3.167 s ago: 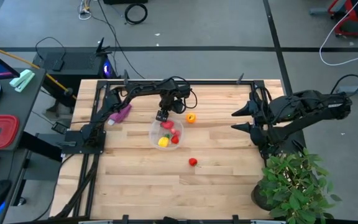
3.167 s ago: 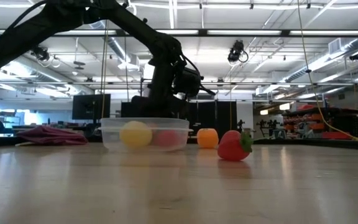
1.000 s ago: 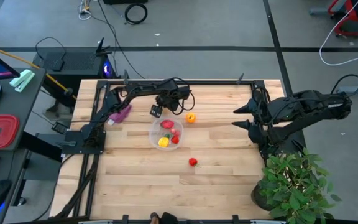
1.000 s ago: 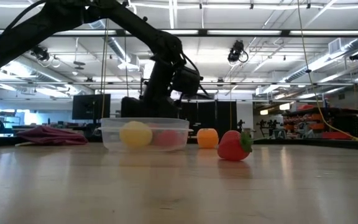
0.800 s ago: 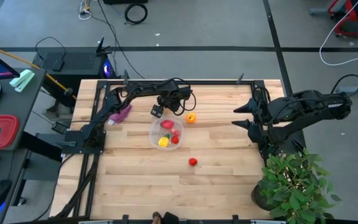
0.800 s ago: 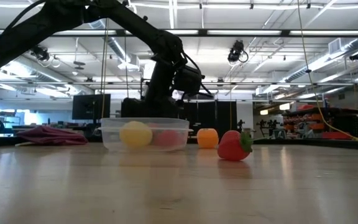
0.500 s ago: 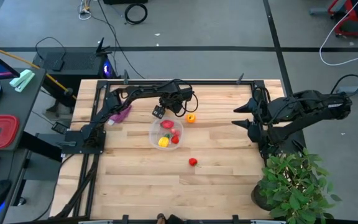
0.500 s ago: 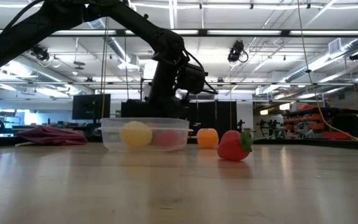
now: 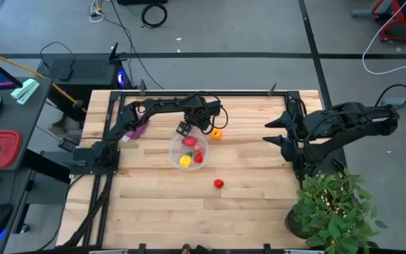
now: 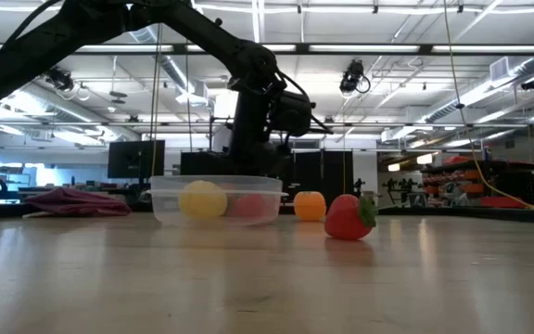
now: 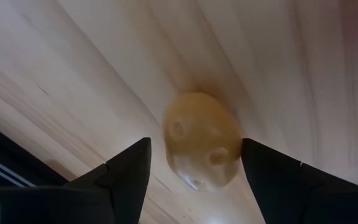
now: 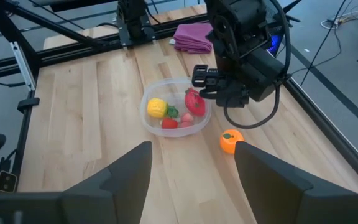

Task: Pick and placing Produce into tupperware
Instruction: Put the brown potato into the transparent bin

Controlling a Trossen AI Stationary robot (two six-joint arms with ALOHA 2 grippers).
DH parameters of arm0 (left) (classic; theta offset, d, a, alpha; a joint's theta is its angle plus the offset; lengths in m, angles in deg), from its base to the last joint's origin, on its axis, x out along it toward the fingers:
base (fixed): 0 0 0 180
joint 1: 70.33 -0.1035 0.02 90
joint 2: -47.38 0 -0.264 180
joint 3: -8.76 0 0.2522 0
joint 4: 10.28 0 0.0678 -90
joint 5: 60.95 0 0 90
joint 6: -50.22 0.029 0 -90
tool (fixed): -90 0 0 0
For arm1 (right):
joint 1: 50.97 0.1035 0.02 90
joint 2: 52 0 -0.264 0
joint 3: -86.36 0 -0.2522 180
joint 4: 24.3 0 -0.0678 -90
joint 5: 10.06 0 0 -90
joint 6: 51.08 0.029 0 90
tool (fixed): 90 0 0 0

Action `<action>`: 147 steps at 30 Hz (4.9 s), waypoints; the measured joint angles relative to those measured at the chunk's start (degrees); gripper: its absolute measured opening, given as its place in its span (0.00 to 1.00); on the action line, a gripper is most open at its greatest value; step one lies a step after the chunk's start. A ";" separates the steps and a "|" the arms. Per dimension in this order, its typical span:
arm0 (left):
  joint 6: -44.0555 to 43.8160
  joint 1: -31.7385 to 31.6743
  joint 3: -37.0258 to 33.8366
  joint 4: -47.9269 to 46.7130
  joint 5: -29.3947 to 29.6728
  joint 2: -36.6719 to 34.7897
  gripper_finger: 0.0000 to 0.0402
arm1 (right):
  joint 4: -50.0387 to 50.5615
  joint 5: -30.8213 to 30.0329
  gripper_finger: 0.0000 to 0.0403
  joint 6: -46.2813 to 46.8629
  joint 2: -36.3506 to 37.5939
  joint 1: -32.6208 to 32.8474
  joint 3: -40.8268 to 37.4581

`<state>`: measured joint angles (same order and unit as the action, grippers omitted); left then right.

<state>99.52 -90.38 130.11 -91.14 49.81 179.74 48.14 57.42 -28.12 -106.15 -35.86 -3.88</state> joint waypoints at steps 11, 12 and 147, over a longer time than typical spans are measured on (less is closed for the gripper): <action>-2.56 -0.61 0.00 1.26 -6.75 0.00 0.63 | 0.00 0.02 0.60 -0.02 0.00 0.00 0.00; -2.70 -0.62 0.00 1.27 -5.14 0.00 0.63 | 0.00 0.04 0.60 -0.04 0.00 0.01 0.00; -33.70 19.30 0.32 -8.65 -12.98 -0.85 0.62 | 0.04 0.48 0.60 1.64 0.02 0.04 -0.02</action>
<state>65.82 -71.08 130.43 -99.79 36.83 178.89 48.18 57.90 -26.48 -106.12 -35.82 -3.90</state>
